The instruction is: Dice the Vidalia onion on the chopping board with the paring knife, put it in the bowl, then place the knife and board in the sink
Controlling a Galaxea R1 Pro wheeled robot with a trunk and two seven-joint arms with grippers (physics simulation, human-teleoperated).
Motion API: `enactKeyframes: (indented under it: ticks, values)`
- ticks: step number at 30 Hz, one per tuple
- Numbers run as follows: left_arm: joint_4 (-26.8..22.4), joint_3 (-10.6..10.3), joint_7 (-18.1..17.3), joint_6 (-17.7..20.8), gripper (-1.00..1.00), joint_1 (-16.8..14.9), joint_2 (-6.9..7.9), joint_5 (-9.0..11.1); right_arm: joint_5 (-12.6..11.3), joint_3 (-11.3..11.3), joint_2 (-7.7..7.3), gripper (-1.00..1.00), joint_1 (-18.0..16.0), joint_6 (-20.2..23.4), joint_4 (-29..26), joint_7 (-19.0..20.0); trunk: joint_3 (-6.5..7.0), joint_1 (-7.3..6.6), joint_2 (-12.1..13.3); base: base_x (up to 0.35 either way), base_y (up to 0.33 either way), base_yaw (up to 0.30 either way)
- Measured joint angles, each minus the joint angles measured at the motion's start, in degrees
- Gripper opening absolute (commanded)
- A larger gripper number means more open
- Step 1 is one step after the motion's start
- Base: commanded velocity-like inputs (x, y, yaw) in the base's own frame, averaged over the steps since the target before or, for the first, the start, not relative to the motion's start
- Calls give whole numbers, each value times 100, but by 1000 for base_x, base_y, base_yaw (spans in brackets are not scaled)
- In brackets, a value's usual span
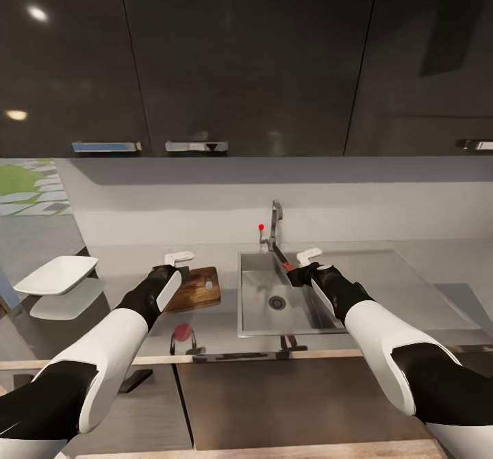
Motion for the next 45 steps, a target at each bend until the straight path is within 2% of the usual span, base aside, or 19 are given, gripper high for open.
enactKeyframes:
  ticks: [14,28,35,45]
  values:
    - [1,3,0,-5,-100,0,8,0,1,0,1,-100,0,0,0,-3,-34,-1,-1,25,0,0]
    - [149,5,0,-13,-100,0,12,-7,0,0,-3,-100,0,0,0,-4,-34,-2,0,259,0,0]
    - [182,5,1,-14,-100,0,89,-9,-3,0,-5,-100,0,0,0,-4,-46,0,0,28,0,0]
    - [230,4,1,-15,-100,0,90,-8,0,0,-6,-100,0,1,0,-8,-101,0,0,0,0,0]
